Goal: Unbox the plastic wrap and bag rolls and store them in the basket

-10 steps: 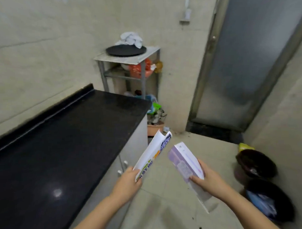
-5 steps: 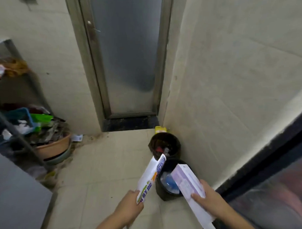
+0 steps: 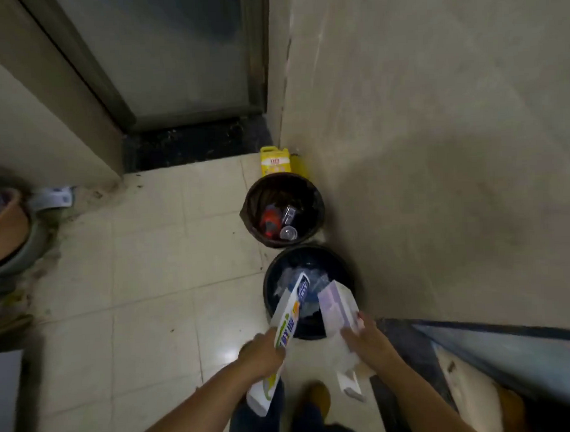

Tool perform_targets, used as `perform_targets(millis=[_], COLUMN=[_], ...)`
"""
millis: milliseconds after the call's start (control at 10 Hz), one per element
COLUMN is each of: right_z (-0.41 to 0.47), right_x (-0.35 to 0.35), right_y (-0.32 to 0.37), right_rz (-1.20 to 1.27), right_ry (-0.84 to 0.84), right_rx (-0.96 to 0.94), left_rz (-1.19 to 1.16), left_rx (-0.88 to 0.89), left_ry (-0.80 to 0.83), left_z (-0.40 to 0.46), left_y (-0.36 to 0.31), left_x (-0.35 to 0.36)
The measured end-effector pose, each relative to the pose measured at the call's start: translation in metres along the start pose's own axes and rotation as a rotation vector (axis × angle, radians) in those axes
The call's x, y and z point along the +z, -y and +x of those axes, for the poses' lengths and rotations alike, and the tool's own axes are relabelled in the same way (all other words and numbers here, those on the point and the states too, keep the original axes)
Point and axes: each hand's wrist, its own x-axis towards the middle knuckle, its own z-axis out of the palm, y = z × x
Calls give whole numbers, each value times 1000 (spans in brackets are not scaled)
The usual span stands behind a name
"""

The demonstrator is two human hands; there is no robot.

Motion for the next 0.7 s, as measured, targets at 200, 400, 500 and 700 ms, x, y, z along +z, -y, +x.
perform_targets(millis=[200,400,500,700], right_z=[174,295,307,271], right_x=[47,107,115,67], right_y=[3,-38,-53,-22], right_rz=[-11,-168,-226,-297], right_ry=[-4,53,95,79], right_rx=[33,93,110,78], left_rz=[-83,-90,-183,-240], left_rx=[-94,-310,-336,-121], left_ry=[-44,-9,49,-16], left_z=[180,305,313,262], left_y=[-14,4,16,9], left_x=[16,76,91,51])
